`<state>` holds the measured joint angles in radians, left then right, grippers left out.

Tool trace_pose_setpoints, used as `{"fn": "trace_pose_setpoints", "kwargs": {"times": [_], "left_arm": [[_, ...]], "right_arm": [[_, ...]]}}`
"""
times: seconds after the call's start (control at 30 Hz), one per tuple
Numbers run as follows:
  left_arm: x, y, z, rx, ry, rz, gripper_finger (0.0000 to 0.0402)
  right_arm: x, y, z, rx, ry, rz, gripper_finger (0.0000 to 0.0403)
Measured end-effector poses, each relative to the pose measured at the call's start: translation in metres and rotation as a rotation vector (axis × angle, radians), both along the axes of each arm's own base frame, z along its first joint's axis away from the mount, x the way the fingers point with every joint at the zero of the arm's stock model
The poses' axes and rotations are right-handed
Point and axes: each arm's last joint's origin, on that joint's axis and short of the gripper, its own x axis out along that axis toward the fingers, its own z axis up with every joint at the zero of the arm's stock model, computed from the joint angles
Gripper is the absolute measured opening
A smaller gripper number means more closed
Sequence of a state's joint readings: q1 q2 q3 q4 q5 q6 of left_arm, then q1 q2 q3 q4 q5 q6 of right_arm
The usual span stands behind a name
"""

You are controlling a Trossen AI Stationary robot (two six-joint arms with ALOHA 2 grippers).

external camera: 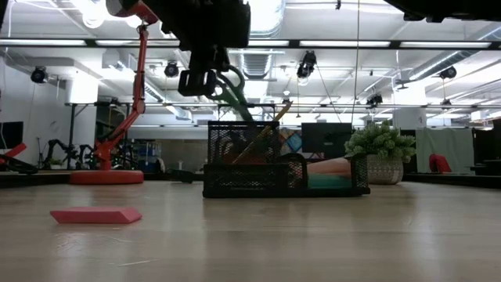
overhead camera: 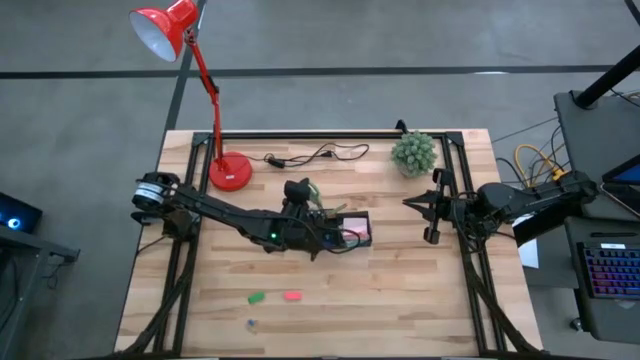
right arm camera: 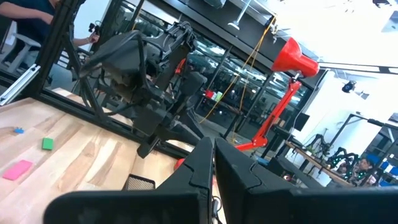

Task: Pick and place office supplies into organizer
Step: Put the green scissors into the black desk organizer

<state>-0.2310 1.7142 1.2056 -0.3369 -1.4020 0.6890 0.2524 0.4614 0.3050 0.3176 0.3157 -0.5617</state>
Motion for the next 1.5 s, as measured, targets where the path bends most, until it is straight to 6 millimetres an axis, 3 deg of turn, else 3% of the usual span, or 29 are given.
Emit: {"fn": "trace_pose_setpoints", "kwargs": {"times": [0.33,0.47,0.93,1.5], "left_arm": [[0.014,-0.003,-0.043,0.133,0.109,0.08,0.0034],[0.016,-0.003,-0.049,0.177,0.112,0.112,0.0034],[0.022,-0.008,-0.026,0.124,0.043,0.082,0.0034],[0.017,-0.034,-0.024,0.141,0.02,0.03,0.0034]], "right_arm": [[0.0,0.0,0.0,0.0,0.0,0.0,0.0008],[0.0,0.0,0.0,0.0,0.0,0.0,0.0008],[0.0,0.0,0.0,0.0,0.0,0.0,0.0008],[0.0,0.0,0.0,0.0,0.0,0.0,0.0008]]}}
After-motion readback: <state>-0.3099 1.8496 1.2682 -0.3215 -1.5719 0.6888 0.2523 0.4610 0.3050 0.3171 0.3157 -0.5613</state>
